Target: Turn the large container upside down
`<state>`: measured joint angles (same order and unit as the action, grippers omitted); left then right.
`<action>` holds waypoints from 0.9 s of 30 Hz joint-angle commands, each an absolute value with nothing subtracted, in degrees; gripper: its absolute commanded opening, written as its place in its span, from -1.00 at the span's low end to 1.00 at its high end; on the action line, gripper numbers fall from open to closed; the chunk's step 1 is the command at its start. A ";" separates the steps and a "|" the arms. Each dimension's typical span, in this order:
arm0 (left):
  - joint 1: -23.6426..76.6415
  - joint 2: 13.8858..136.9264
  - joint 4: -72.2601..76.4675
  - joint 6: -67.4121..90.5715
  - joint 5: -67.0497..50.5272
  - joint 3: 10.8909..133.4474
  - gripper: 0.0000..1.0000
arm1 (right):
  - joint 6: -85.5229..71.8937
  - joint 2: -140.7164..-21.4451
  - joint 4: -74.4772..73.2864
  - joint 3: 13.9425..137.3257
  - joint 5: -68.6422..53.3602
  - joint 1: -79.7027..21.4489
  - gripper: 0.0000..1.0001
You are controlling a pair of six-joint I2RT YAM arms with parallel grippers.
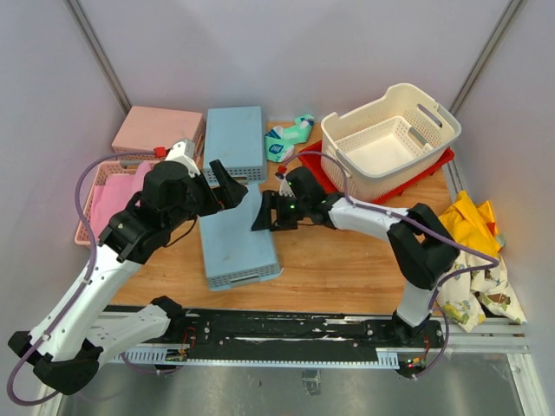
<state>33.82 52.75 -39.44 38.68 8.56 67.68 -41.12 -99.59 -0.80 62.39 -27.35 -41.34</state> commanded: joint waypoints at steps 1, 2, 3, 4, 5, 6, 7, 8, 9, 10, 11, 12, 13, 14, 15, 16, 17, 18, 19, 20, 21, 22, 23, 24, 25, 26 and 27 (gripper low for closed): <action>33.60 52.22 -42.15 37.35 10.11 70.10 0.98 | -50.72 -105.64 8.92 68.91 -26.79 -44.78 0.46; 33.58 52.02 -42.45 37.42 10.36 70.08 0.98 | -52.49 -107.19 11.31 70.15 -27.39 -45.13 0.45; 33.57 51.84 -42.59 37.48 10.61 70.13 0.98 | -53.20 -108.62 11.95 71.90 -27.97 -45.48 0.45; 33.57 51.71 -42.67 37.57 10.88 70.07 0.98 | -54.31 -110.18 12.19 73.59 -28.48 -46.05 0.44; 33.57 51.68 -42.77 37.57 11.21 70.15 0.98 | -55.11 -111.55 12.40 75.35 -28.88 -46.67 0.43; 33.57 51.75 -42.91 37.54 11.45 70.30 0.98 | -56.24 -112.61 12.92 76.58 -29.23 -47.26 0.42; 33.57 51.81 -43.20 37.53 11.74 70.50 0.98 | -57.53 -113.13 13.90 77.47 -29.66 -48.00 0.41; 33.57 51.97 -43.48 37.45 12.04 70.80 0.98 | -58.82 -114.87 15.07 78.24 -29.92 -48.79 0.41; 33.59 52.09 -43.70 37.29 12.30 71.12 0.98 | -60.06 -115.82 16.02 78.60 -30.09 -49.52 0.40; 33.58 52.26 -43.95 37.27 12.57 71.37 0.98 | -61.24 -116.20 17.07 78.59 -30.14 -50.20 0.39; 33.59 52.36 -44.09 37.27 12.77 71.44 0.98 | -62.50 -116.38 18.32 78.20 -30.12 -50.88 0.39; 33.58 52.38 -44.23 37.27 12.94 71.61 0.98 | -63.32 -116.20 19.64 77.51 -29.99 -51.51 0.38; 33.57 52.40 -44.21 37.27 13.00 71.55 0.98 | -64.02 -115.70 20.62 76.65 -29.63 -51.97 0.38; 33.57 52.40 -44.35 37.27 13.13 71.57 0.98 | -64.57 -115.14 21.29 75.54 -29.36 -52.24 0.38; 33.57 52.38 -44.50 37.33 13.13 71.68 0.98 | -64.74 -114.36 21.99 74.48 -29.21 -52.41 0.37; 33.57 52.38 -44.60 37.35 13.22 71.64 0.98 | -64.91 -113.89 22.25 73.13 -29.04 -52.39 0.37; 33.57 52.32 -44.64 37.42 13.34 71.63 0.98 | -64.95 -111.90 22.35 71.65 -28.68 -52.38 0.37; 33.59 52.23 -44.60 37.56 13.48 71.55 0.98 | -64.54 -110.67 22.26 70.12 -28.03 -52.26 0.37; 33.57 52.21 -44.61 37.61 13.56 71.43 0.98 | -63.82 -109.51 21.98 68.65 -27.06 -52.09 0.38; 33.57 52.37 -44.57 37.65 13.62 71.39 0.98 | -63.37 -108.41 21.67 67.29 -26.39 -51.90 0.38; 33.57 52.43 -44.56 37.68 13.62 71.30 0.98 | -62.87 -107.63 21.25 65.54 -25.90 -51.65 0.38; 33.62 52.55 -44.56 37.69 13.62 71.34 0.98 | -62.29 -106.97 21.23 64.23 -25.65 -51.60 0.38; 33.60 52.68 -44.56 37.70 13.67 71.49 0.98 | -61.81 -106.64 21.03 63.43 -25.51 -51.64 0.38; 33.58 52.77 -44.56 37.70 13.76 71.54 0.98 | -62.02 -106.72 21.09 62.64 -25.78 -51.72 0.38; 33.57 53.09 -44.48 37.60 13.98 71.78 0.98 | -62.52 -107.11 22.29 61.94 -26.68 -51.95 0.38; 33.57 53.33 -44.56 37.56 14.26 72.06 0.98 | -63.20 -107.48 23.99 61.32 -27.98 -52.30 0.38; 33.57 53.61 -44.51 37.54 14.63 72.40 0.98 | -63.70 -107.71 25.24 61.05 -28.90 -52.82 0.37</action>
<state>33.82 52.80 -44.34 38.09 12.64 70.19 -62.87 -107.61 20.60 63.07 -27.42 -52.03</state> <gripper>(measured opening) 0.991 0.689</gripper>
